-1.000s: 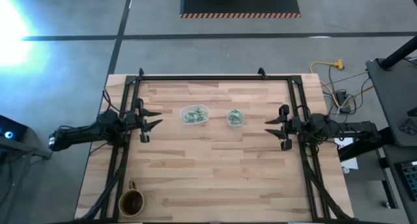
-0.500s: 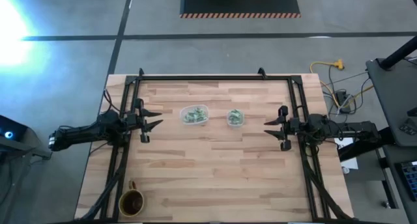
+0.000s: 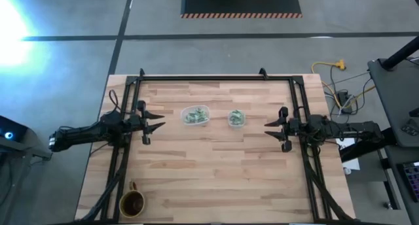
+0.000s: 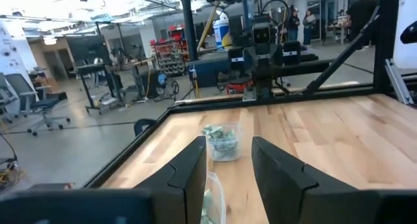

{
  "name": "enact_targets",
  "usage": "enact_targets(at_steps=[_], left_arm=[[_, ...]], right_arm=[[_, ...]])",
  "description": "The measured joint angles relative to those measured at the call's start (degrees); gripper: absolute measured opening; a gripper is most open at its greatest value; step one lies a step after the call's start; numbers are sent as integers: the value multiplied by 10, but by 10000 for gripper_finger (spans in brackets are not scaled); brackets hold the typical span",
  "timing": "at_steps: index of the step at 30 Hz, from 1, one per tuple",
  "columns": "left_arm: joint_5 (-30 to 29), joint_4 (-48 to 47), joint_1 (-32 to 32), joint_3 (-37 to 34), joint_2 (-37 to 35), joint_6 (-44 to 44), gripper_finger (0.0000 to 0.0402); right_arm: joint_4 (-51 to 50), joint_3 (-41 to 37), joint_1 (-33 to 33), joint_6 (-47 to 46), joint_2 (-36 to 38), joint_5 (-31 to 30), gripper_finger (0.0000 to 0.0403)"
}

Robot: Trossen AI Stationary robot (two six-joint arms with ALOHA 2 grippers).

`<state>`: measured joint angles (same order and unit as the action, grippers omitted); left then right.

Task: Pick and place Stevia / Truvia into bins
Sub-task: Return to Home Position

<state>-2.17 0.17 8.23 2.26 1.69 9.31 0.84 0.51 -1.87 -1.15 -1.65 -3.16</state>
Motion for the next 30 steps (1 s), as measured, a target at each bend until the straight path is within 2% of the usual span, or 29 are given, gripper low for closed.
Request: enact_targets(at_steps=[6,22,30], left_arm=[[4,-12,0,-6,-1,-21,107],[1,30,-8,-18,-1,-98,107],[1,30,-19,-18,0,-90,107]], right_arm=[[0,0,0,0,0,0,128],[1,0,0,-9,0,1,128],[1,0,0,-15,0,1,128]])
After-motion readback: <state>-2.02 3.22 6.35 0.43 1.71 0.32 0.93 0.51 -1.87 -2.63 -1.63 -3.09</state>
